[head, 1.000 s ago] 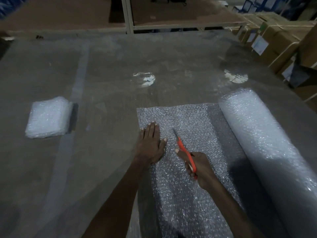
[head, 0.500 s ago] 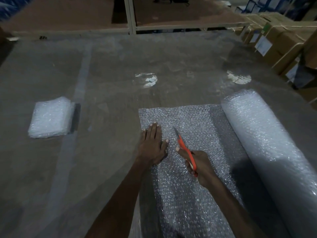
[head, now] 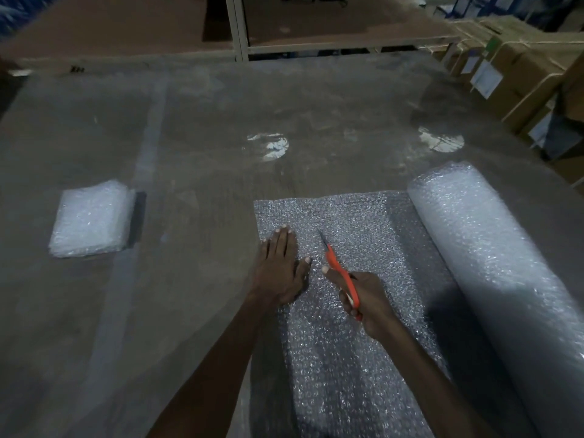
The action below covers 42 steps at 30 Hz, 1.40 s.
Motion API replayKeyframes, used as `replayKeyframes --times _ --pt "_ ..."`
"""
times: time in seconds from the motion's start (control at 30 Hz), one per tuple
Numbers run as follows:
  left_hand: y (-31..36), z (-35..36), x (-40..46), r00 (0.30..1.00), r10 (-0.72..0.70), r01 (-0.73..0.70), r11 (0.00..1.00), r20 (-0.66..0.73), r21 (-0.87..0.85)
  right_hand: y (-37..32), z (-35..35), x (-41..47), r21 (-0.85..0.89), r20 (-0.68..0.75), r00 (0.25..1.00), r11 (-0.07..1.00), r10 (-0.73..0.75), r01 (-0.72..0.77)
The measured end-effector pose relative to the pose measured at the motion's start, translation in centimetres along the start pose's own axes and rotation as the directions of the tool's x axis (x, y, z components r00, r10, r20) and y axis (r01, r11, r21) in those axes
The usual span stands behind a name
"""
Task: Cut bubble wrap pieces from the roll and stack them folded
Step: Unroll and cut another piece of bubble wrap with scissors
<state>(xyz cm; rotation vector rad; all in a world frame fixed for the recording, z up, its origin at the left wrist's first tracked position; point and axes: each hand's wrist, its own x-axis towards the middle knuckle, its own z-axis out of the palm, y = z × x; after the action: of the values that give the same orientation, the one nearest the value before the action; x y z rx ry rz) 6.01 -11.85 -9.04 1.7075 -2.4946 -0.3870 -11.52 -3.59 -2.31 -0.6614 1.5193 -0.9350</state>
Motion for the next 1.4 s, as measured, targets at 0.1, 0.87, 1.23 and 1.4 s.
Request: replayKeyframes --times 0.1,0.87,1.23,1.4 --pt "0.0 -0.6 0.2 1.0 -0.001 0.001 0.999 -0.007 -0.036 0.2 -0.1 0.1 0.004 0.006 1.0 1.0 -0.001 0.001" --pt "-1.7 -1.3 4.2 1.0 -0.011 0.011 1.0 -0.022 0.013 -0.8 0.8 2.6 0.035 -0.018 1.0 0.999 0.018 -0.017" --pt "-1.7 -1.2 4.3 0.999 -0.016 0.016 1.0 -0.035 0.01 -0.7 0.7 3.3 0.031 0.002 1.0 0.999 0.017 -0.017" --pt "-1.6 -1.2 4.3 0.999 -0.03 0.03 1.0 -0.024 0.01 -1.5 0.7 3.9 0.002 -0.001 1.0 1.0 -0.002 0.002"
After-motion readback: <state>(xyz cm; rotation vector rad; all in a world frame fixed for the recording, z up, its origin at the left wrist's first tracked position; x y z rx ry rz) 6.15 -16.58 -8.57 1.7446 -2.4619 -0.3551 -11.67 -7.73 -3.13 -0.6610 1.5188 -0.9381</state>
